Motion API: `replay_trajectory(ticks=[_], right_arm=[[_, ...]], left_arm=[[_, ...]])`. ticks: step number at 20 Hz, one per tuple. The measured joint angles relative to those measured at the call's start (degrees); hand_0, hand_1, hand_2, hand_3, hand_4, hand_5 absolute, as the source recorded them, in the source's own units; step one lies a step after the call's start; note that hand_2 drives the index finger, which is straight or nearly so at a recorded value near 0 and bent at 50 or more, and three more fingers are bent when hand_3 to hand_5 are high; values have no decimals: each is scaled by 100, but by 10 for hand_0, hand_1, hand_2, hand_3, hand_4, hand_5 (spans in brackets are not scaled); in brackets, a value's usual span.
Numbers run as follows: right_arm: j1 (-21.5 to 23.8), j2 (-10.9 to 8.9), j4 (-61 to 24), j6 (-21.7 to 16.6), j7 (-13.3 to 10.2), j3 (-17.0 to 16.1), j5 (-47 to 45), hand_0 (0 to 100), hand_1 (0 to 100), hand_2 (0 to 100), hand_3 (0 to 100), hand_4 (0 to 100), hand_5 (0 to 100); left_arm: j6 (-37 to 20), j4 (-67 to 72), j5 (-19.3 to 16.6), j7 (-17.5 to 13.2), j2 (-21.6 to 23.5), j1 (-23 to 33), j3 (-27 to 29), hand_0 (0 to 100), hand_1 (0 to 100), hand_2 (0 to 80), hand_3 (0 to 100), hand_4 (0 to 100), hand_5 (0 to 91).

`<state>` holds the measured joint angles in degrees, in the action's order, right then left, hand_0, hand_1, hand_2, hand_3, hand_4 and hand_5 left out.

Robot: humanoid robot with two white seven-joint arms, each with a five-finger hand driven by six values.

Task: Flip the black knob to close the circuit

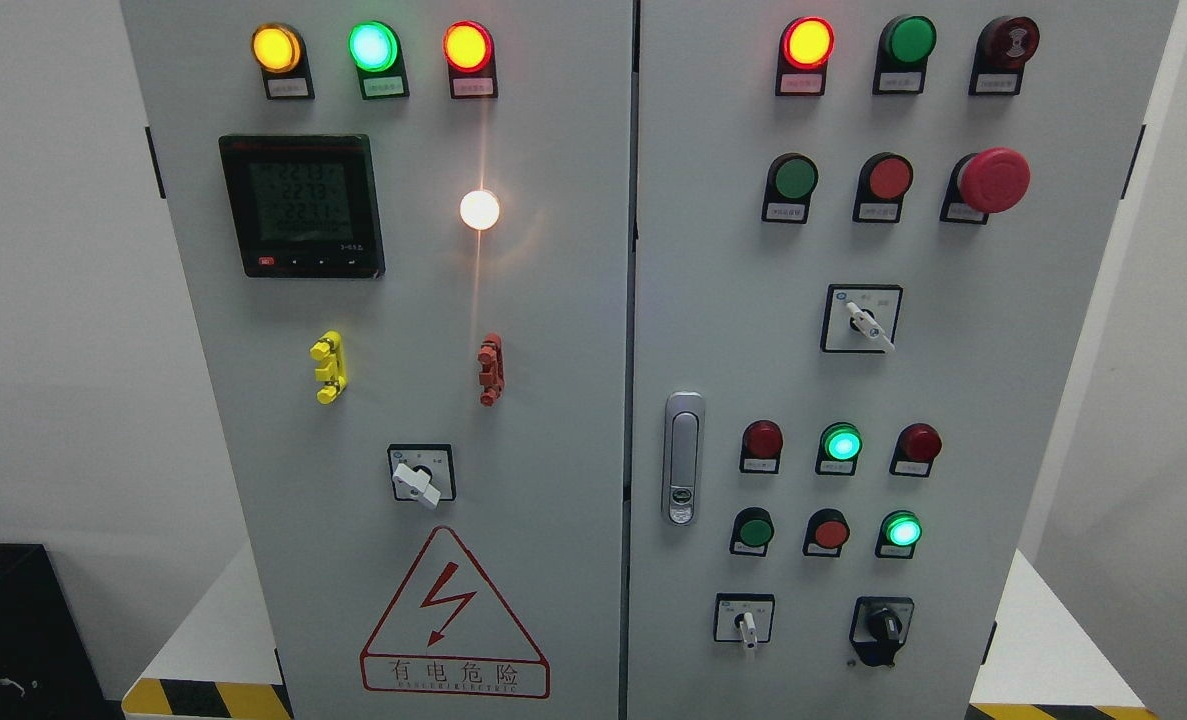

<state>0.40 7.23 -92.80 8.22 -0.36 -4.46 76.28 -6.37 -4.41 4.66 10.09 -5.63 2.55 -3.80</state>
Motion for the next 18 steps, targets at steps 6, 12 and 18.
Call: replay_trajectory(ticks=[6, 12, 18], right_arm=[[-288, -2, -217, 104, 269, -30, 79, 0, 0, 964, 1000, 1000, 1000], [-531, -21, -342, 116, 452, -104, 119, 0, 0, 966, 1000, 1000, 1000], [-704, -57, -433, 117, 630, -197, 135, 0, 0, 964, 1000, 1000, 1000]], left_arm=[[0, 0, 0, 22, 0, 0, 0, 120, 556, 0, 0, 0, 0], [0, 0, 0, 6, 0, 0, -1, 120, 556, 0, 0, 0, 0], [0, 0, 0, 0, 0, 0, -1, 120, 556, 0, 0, 0, 0]])
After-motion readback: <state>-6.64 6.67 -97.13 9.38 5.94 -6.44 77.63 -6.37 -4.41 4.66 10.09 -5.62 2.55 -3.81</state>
